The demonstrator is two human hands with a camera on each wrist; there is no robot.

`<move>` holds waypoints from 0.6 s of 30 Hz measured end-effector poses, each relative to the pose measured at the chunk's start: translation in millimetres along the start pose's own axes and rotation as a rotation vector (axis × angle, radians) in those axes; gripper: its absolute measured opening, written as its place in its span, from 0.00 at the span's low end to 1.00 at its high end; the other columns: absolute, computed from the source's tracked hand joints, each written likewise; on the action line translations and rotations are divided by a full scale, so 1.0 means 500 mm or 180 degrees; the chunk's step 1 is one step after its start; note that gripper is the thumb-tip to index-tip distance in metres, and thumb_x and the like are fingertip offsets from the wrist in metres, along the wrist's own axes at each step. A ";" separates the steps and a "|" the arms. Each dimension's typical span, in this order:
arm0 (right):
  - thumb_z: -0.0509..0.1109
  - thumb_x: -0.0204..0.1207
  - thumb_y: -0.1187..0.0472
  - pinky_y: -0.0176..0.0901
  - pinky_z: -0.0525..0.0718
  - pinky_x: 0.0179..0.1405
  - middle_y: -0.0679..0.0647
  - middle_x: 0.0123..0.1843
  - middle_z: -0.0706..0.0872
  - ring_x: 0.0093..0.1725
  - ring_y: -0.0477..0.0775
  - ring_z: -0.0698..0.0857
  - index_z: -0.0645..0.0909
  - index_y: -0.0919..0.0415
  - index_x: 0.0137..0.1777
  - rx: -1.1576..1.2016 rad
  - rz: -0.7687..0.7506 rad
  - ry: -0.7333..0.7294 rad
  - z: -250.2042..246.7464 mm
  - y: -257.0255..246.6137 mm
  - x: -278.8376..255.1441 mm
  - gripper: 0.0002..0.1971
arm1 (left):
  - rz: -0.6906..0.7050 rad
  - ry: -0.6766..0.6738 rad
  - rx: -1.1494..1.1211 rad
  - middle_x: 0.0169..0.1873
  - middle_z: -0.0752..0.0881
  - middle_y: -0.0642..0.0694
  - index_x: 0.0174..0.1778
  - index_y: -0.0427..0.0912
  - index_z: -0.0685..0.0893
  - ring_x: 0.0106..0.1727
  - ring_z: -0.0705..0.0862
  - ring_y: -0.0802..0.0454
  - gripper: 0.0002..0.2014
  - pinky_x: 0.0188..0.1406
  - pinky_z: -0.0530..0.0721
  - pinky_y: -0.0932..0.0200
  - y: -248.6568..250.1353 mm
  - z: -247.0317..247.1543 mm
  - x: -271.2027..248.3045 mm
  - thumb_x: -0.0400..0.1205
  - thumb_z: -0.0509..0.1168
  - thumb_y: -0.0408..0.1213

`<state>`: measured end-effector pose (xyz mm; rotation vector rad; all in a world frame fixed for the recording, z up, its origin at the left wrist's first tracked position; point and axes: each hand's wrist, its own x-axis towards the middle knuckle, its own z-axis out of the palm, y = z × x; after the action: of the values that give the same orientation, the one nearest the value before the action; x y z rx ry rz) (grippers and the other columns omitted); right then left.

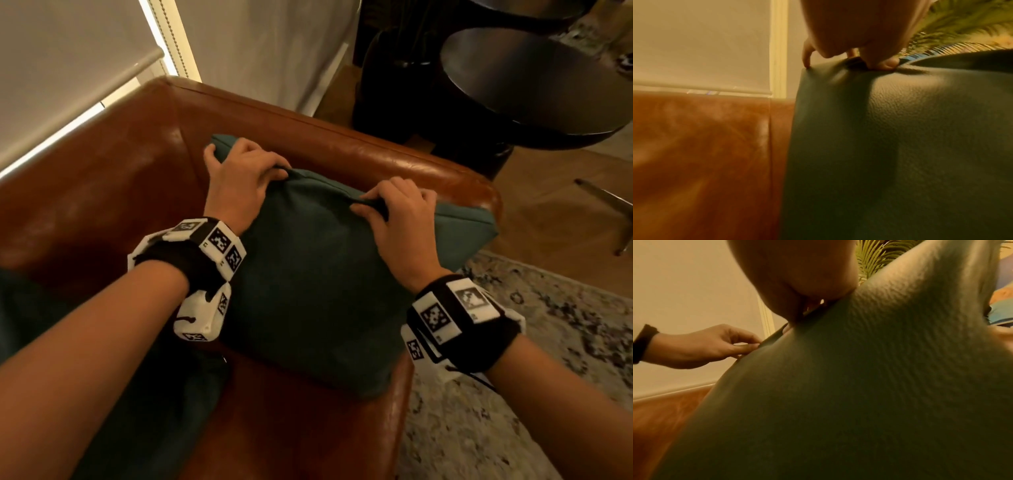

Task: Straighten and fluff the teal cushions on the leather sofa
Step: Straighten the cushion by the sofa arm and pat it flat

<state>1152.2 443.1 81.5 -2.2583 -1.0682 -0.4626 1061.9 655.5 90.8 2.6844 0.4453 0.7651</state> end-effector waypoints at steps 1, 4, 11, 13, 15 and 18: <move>0.72 0.75 0.56 0.39 0.59 0.50 0.50 0.42 0.82 0.47 0.51 0.78 0.81 0.58 0.44 0.0097 0.0033 0.0094 -0.002 0.002 0.003 0.06 | 0.0042 0.0106 -0.0004 0.48 0.87 0.46 0.52 0.46 0.87 0.61 0.75 0.45 0.08 0.70 0.58 0.28 0.002 -0.002 0.001 0.81 0.64 0.36; 0.72 0.76 0.56 0.42 0.61 0.54 0.49 0.42 0.82 0.47 0.50 0.77 0.81 0.57 0.43 0.0020 0.0014 0.0289 -0.003 0.003 -0.003 0.05 | 0.0161 0.0206 0.0051 0.48 0.87 0.45 0.52 0.44 0.87 0.62 0.75 0.42 0.09 0.69 0.61 0.27 0.006 0.002 -0.003 0.81 0.63 0.35; 0.64 0.79 0.62 0.63 0.63 0.72 0.56 0.63 0.83 0.67 0.58 0.77 0.80 0.59 0.65 -0.0744 -0.0055 0.0373 0.030 -0.059 -0.035 0.15 | 0.0033 0.0305 -0.0088 0.68 0.79 0.44 0.66 0.45 0.80 0.75 0.69 0.48 0.16 0.73 0.45 0.21 0.044 0.048 -0.052 0.85 0.55 0.40; 0.58 0.82 0.60 0.67 0.60 0.76 0.61 0.75 0.76 0.77 0.61 0.70 0.72 0.64 0.75 -0.0764 -0.0367 -0.0111 0.057 -0.096 -0.058 0.22 | 0.0415 0.0030 -0.0001 0.75 0.73 0.44 0.75 0.43 0.72 0.79 0.64 0.50 0.21 0.74 0.42 0.21 0.066 0.070 -0.087 0.86 0.50 0.41; 0.51 0.85 0.54 0.68 0.54 0.80 0.61 0.80 0.68 0.81 0.62 0.62 0.64 0.65 0.79 -0.0990 -0.0381 -0.0553 0.071 -0.103 -0.075 0.25 | 0.0721 -0.0328 0.0330 0.77 0.70 0.45 0.78 0.43 0.67 0.81 0.62 0.51 0.23 0.73 0.47 0.18 0.066 0.078 -0.108 0.86 0.46 0.42; 0.46 0.86 0.44 0.68 0.46 0.80 0.56 0.83 0.63 0.83 0.64 0.56 0.60 0.57 0.82 -0.1302 0.0050 -0.0626 0.045 -0.055 -0.084 0.29 | 0.0643 -0.0602 0.0832 0.81 0.64 0.51 0.80 0.58 0.61 0.82 0.56 0.54 0.23 0.70 0.42 0.16 0.020 0.046 -0.081 0.88 0.42 0.50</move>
<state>1106.0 446.7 51.7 -2.7163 -1.1323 -0.4964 1043.8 626.6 57.5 3.0467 0.2437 0.5271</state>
